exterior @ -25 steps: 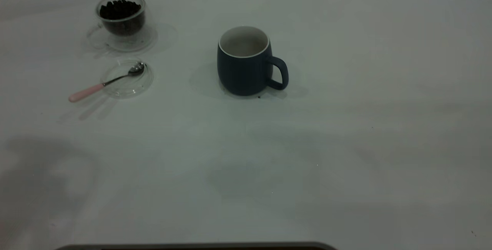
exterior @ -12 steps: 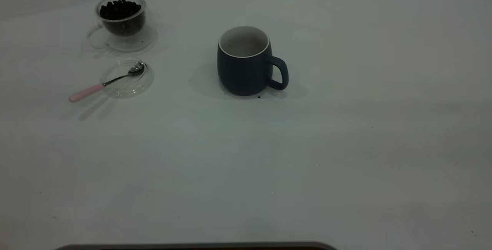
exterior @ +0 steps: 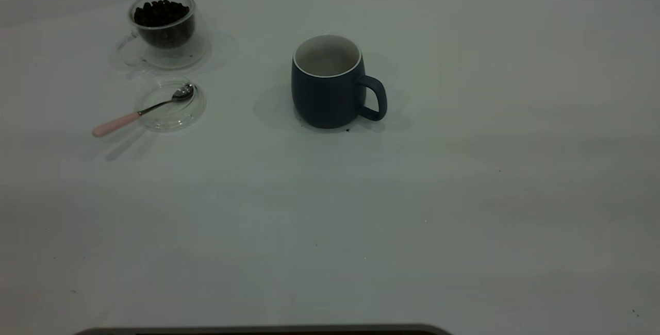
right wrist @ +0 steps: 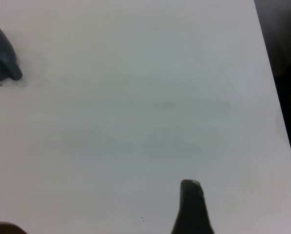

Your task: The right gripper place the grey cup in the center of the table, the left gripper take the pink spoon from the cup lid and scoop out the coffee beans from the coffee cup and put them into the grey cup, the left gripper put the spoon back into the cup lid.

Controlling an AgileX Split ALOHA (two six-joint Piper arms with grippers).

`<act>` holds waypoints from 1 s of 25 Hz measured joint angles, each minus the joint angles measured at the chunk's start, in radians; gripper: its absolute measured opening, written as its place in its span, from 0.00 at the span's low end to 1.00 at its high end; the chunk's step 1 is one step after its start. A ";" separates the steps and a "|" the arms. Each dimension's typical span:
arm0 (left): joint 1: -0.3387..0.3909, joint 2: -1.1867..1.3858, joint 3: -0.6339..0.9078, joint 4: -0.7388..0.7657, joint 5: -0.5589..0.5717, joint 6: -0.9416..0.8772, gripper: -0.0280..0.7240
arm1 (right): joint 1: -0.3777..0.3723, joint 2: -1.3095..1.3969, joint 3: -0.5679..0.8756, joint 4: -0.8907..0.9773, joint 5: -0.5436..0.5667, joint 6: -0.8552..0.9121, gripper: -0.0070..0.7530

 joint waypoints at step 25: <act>0.013 -0.186 0.062 0.000 -0.025 0.055 0.61 | 0.000 0.000 0.000 0.000 0.000 0.000 0.79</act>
